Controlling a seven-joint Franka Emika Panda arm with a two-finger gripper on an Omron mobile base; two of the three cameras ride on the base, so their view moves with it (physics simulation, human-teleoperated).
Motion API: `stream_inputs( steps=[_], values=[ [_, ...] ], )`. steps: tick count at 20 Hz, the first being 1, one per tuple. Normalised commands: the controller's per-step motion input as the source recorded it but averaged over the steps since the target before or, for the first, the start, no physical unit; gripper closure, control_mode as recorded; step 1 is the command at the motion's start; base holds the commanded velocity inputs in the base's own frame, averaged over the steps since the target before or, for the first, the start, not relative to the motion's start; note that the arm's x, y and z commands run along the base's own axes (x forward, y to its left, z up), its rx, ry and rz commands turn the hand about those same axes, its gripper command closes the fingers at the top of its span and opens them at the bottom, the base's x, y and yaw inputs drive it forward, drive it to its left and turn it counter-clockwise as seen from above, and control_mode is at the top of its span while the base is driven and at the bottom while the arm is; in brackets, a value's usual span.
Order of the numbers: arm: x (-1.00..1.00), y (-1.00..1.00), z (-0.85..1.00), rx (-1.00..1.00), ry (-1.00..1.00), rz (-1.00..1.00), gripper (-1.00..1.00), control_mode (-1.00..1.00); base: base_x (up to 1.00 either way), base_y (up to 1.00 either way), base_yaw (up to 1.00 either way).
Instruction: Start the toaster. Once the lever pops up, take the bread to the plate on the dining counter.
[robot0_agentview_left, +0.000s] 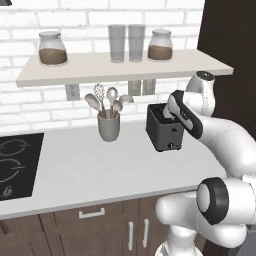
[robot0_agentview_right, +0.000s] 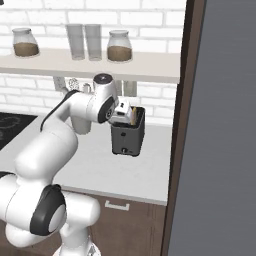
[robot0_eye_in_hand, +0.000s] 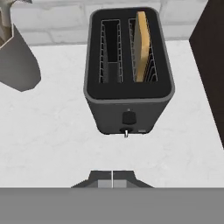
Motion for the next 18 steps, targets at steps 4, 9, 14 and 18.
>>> stream_inputs(
  steps=[4, 9, 14, 18],
  values=[
    [0.16, -0.13, -0.26, 0.0, 0.0, 0.0, 1.0, -1.0, 0.0, 0.0, 0.0],
    [0.23, -0.15, -0.26, 0.0, 0.0, 0.0, 1.0, -1.0, 0.0, 0.0, 0.0],
    [0.11, -0.1, -0.23, 0.0, 0.0, 0.0, 1.0, -1.0, 0.0, 0.0, 0.0],
    [0.08, 0.0, -0.16, 0.0, 0.0, 0.0, 1.0, -1.0, 0.0, 0.0, 0.0]
  ],
)
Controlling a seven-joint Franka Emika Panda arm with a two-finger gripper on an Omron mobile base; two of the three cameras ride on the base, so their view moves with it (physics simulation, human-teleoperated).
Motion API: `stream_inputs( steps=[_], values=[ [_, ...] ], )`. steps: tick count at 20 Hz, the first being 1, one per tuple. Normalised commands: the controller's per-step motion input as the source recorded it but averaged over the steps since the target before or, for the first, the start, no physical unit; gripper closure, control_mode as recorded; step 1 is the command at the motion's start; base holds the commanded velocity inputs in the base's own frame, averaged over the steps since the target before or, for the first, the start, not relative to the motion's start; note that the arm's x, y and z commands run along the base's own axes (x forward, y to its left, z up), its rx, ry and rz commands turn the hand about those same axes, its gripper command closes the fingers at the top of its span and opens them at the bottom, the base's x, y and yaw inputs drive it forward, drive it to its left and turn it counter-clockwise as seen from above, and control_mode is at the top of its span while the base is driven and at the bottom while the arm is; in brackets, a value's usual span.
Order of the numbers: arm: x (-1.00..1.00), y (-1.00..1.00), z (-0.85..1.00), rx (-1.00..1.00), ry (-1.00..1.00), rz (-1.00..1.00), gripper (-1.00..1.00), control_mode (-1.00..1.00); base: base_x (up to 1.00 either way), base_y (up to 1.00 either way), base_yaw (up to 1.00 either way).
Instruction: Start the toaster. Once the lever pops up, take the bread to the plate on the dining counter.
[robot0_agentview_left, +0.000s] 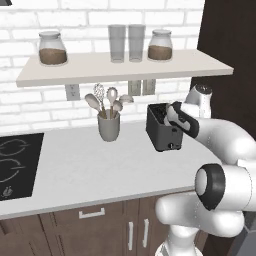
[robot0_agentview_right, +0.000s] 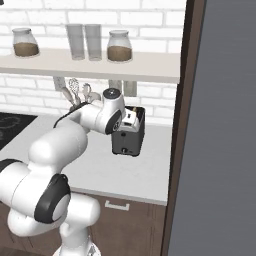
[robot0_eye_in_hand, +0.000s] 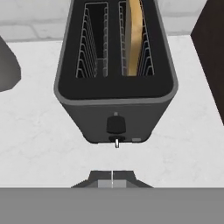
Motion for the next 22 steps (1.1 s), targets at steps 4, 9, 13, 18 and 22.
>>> stream_inputs(
  steps=[4, 9, 13, 18, 22],
  values=[
    [0.11, 0.0, -0.2, -0.01, 0.0, 0.0, 1.0, -1.0, 0.0, 0.0, 0.0],
    [0.17, 0.0, -0.22, -0.01, 0.0, 0.0, 1.0, -1.0, 0.0, 0.0, 0.0],
    [0.17, 0.0, -0.12, 0.0, 0.0, 0.0, 1.0, -1.0, 0.0, 0.0, 0.0],
    [0.2, 0.0, 0.0, 0.0, 0.0, 0.0, 1.0, -1.0, 0.0, 0.0, 0.0],
    [0.2, 0.0, -0.03, 0.0, 0.0, 0.0, 1.0, -1.0, 0.0, 0.0, 0.0]
  ],
)
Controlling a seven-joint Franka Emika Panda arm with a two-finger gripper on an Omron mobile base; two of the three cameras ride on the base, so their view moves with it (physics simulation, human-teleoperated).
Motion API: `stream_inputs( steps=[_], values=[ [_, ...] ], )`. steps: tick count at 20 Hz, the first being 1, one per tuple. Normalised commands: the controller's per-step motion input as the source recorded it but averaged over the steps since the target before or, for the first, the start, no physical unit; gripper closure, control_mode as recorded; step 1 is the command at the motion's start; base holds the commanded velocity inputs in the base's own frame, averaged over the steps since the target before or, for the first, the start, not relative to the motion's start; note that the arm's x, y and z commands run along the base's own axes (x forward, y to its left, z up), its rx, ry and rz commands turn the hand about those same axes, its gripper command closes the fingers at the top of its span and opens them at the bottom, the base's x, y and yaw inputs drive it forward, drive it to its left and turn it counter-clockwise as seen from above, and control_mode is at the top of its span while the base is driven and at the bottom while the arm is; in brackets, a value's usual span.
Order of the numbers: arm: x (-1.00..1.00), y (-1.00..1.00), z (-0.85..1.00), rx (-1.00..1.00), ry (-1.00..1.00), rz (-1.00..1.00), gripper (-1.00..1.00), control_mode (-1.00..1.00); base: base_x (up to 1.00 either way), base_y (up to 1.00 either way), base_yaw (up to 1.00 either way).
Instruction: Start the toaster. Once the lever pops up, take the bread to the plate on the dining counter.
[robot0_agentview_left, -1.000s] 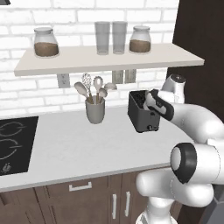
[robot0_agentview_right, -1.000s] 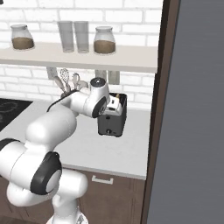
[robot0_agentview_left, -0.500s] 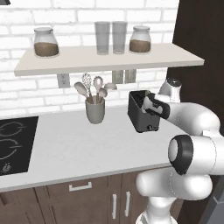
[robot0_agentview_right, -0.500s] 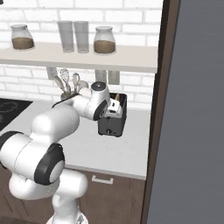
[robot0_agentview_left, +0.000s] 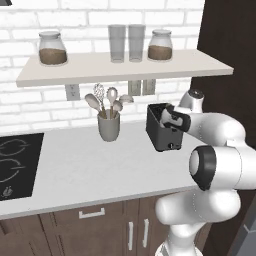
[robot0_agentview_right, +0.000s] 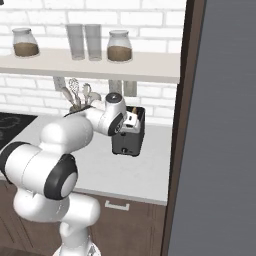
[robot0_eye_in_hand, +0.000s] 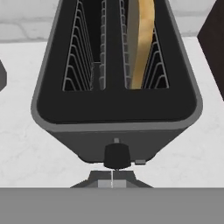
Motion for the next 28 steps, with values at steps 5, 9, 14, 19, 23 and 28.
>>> stream_inputs(
  steps=[5, 9, 14, 19, 23, 28],
  values=[
    [0.13, 0.0, -0.13, 0.0, 0.0, 0.0, 1.0, -1.0, 0.0, 0.0, 0.0],
    [0.12, 0.0, -0.18, 0.0, 0.0, 0.0, 1.0, -1.0, 0.0, 0.0, 0.0],
    [0.0, 0.0, -0.2, 0.0, 0.0, 0.0, 1.0, -1.0, 0.0, 0.0, 0.0],
    [0.06, 0.0, -0.28, 0.0, 0.0, 0.0, 1.0, -1.0, 0.0, 0.0, 0.0],
    [0.08, 0.0, -0.31, 0.0, 0.0, 0.0, 1.0, -1.0, 0.0, 0.0, 0.0],
    [0.03, 0.0, -0.35, 0.0, 0.0, 0.0, 1.0, -1.0, 0.0, 0.0, 0.0]
  ],
)
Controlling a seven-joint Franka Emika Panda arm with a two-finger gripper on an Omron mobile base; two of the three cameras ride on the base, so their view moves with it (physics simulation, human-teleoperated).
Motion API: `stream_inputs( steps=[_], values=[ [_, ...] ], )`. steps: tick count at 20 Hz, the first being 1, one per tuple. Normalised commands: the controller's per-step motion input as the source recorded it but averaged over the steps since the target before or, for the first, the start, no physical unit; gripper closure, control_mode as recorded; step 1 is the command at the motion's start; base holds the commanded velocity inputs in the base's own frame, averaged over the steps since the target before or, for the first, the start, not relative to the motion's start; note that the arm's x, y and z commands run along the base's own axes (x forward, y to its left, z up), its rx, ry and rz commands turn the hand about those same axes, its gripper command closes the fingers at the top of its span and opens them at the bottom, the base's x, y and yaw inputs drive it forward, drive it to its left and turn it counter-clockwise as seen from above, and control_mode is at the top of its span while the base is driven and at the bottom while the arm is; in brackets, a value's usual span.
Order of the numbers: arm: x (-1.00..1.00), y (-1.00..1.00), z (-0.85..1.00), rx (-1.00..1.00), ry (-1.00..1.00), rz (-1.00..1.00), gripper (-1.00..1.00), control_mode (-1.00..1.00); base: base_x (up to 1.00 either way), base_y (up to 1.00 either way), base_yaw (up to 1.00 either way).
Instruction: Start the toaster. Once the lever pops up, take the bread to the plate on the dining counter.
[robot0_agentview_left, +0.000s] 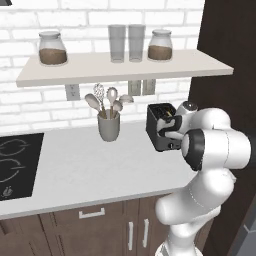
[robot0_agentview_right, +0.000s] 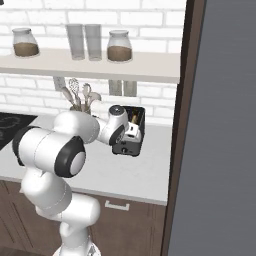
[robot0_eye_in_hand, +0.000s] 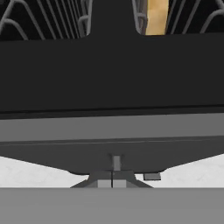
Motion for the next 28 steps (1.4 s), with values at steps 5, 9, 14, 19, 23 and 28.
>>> stream_inputs(
  steps=[5, 9, 14, 19, 23, 28],
  values=[
    [0.03, 0.0, -0.34, 0.0, 0.0, 0.0, 1.0, -1.0, 0.0, 0.0, 0.0],
    [0.03, 0.0, -0.35, 0.0, 0.0, 0.0, 1.0, -1.0, 0.0, 0.0, 0.0],
    [-0.02, 0.0, -0.04, 0.0, 0.0, 0.0, 1.0, -1.0, 0.0, 0.0, 0.0],
    [-0.17, 0.0, 0.37, 0.0, -0.04, 0.0, 1.0, -1.0, 0.0, 0.0, 0.0],
    [-0.16, 0.0, 0.52, 0.0, -0.04, 0.0, 1.0, -1.0, 0.0, 0.0, 0.0],
    [-0.08, 0.0, 0.7, 0.0, -0.01, 0.0, 1.0, -1.0, 0.0, 0.0, 0.0]
  ],
)
